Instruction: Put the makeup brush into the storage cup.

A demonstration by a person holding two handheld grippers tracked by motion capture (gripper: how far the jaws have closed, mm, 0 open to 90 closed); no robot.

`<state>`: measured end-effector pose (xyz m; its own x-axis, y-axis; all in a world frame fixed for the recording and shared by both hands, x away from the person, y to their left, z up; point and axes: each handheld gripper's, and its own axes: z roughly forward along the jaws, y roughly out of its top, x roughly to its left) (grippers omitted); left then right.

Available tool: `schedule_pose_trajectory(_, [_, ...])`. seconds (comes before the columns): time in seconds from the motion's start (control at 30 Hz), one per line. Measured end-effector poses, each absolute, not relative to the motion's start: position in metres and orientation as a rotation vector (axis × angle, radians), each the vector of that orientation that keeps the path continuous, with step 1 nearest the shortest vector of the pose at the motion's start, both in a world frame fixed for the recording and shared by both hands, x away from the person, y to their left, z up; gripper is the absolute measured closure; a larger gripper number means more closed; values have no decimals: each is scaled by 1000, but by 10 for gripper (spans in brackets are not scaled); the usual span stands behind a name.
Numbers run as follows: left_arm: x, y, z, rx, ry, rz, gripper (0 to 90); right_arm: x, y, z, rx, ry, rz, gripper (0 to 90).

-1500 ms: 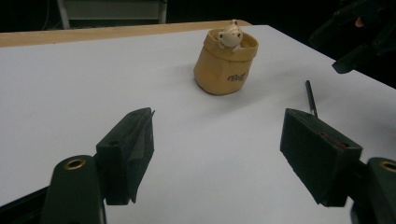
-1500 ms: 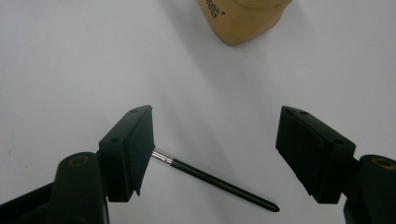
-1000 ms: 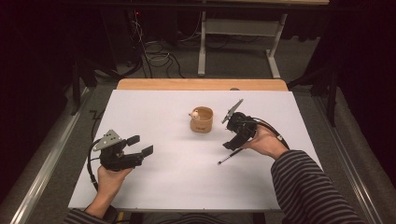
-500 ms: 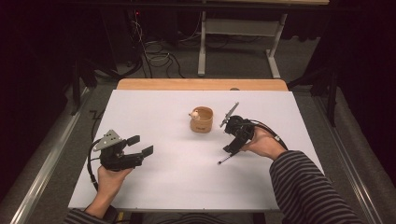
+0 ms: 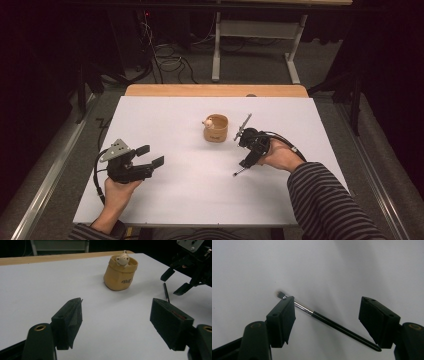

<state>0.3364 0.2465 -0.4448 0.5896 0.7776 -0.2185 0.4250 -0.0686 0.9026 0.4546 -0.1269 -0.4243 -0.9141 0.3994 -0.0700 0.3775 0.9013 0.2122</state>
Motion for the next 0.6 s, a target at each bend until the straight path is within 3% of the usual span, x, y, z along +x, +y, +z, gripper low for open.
schedule_pose_trajectory(0.6, [336,246,-445,1696,1005,390,264,456,-128,-437,578,2978,186,316])
